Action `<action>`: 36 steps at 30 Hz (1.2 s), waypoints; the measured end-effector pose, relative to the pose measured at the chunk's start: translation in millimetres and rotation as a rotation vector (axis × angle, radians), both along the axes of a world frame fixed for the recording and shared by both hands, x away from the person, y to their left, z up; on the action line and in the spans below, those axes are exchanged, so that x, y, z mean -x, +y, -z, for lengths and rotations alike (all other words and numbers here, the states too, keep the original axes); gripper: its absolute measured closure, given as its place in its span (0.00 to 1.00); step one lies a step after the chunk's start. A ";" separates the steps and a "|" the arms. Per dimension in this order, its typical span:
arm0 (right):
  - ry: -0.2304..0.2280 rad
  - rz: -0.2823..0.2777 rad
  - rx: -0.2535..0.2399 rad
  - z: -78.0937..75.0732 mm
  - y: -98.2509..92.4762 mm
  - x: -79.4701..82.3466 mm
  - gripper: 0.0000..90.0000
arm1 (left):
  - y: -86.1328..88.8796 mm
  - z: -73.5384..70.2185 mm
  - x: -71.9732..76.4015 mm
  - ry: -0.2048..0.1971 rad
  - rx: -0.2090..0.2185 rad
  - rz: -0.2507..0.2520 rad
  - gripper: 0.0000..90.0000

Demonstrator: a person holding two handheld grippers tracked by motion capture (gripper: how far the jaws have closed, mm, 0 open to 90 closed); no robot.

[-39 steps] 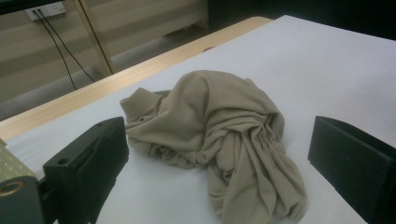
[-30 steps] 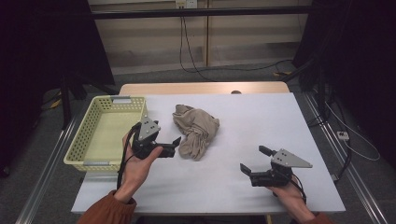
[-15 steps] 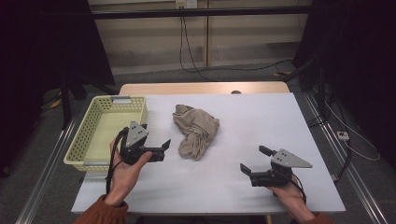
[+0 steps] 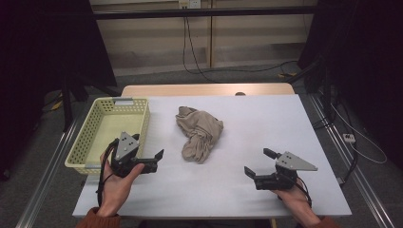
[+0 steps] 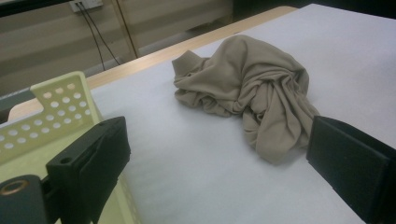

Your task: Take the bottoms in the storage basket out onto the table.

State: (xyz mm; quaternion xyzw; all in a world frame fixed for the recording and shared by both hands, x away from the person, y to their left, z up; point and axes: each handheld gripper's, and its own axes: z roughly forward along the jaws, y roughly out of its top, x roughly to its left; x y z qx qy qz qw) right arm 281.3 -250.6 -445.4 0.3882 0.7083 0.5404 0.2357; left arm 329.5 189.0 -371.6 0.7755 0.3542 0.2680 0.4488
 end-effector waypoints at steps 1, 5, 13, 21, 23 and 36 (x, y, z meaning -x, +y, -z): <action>0.000 0.000 0.000 0.0 0.0 0.0 0.02 | 1.3 1.0 1.6 -0.002 0.001 -0.007 0.07; 0.000 0.000 0.001 0.0 0.1 -0.1 0.02 | 7.7 5.6 5.9 0.001 0.009 -0.020 0.07; 0.001 0.000 0.000 0.1 0.1 -0.2 0.02 | 18.3 11.6 14.0 -0.001 0.014 -0.048 0.07; 0.000 0.000 0.001 0.0 0.2 0.2 0.02 | 24.7 22.8 22.7 0.002 0.010 -0.055 0.06; -0.001 -0.001 0.002 0.0 0.1 0.2 0.02 | 26.5 25.5 24.4 0.002 0.020 -0.055 0.06; -0.006 -0.005 0.004 -0.2 0.2 0.7 0.02 | 36.6 38.0 30.3 -0.020 0.057 -0.136 0.06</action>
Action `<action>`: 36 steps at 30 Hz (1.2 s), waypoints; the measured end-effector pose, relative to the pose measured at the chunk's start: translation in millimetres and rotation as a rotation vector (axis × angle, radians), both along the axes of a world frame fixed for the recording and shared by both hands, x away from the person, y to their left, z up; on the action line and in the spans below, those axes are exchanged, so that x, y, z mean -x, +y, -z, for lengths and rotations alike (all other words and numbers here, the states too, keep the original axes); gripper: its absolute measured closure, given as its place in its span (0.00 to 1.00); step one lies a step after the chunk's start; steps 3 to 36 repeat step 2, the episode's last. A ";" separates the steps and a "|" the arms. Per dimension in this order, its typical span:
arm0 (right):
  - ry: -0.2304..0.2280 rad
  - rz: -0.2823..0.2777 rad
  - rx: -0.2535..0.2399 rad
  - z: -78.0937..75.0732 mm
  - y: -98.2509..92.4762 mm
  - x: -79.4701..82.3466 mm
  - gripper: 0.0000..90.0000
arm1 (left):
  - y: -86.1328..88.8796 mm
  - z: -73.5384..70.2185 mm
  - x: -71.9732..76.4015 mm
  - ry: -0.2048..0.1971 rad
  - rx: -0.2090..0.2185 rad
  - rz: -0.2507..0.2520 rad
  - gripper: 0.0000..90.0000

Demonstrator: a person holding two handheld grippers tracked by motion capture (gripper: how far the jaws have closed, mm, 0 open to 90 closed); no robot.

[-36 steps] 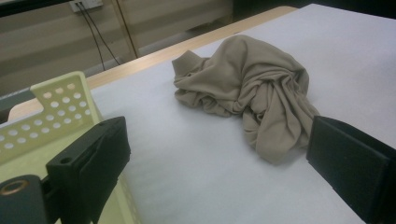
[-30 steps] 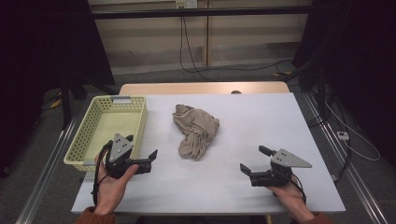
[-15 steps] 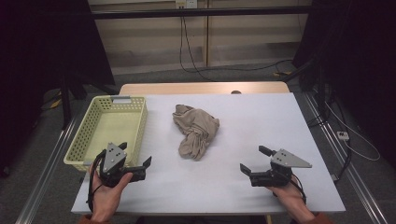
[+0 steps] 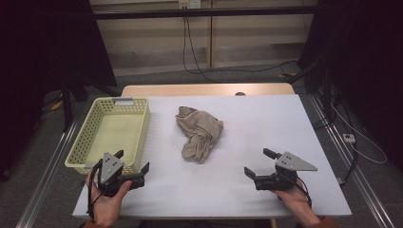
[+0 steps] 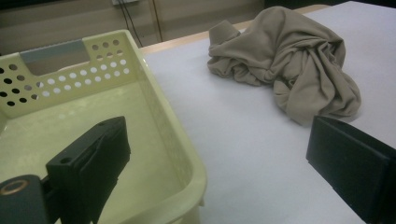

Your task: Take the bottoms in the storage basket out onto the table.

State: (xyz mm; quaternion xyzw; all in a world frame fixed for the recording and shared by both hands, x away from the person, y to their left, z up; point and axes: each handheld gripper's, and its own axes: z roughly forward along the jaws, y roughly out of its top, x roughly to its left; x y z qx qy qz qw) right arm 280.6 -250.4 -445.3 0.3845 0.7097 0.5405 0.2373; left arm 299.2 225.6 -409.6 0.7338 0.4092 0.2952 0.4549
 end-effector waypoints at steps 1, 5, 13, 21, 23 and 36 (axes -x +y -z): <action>-0.002 0.001 -0.001 0.0 -0.3 0.1 0.02 | 0.1 0.2 -0.2 0.000 0.006 -0.004 0.06; 0.001 0.000 -0.001 0.0 -0.7 0.3 0.02 | -0.1 0.1 -0.5 0.000 0.007 -0.001 0.06; 0.001 0.000 -0.001 0.0 -0.7 0.3 0.02 | -0.1 0.1 -0.5 0.000 0.007 -0.001 0.06; 0.001 0.000 -0.001 0.0 -0.7 0.3 0.02 | -0.1 0.1 -0.5 0.000 0.007 -0.001 0.06; 0.001 0.000 -0.001 0.0 -0.7 0.3 0.02 | -0.1 0.1 -0.5 0.000 0.007 -0.001 0.06; 0.001 0.000 -0.001 0.0 -0.7 0.3 0.02 | -0.1 0.1 -0.5 0.000 0.007 -0.001 0.06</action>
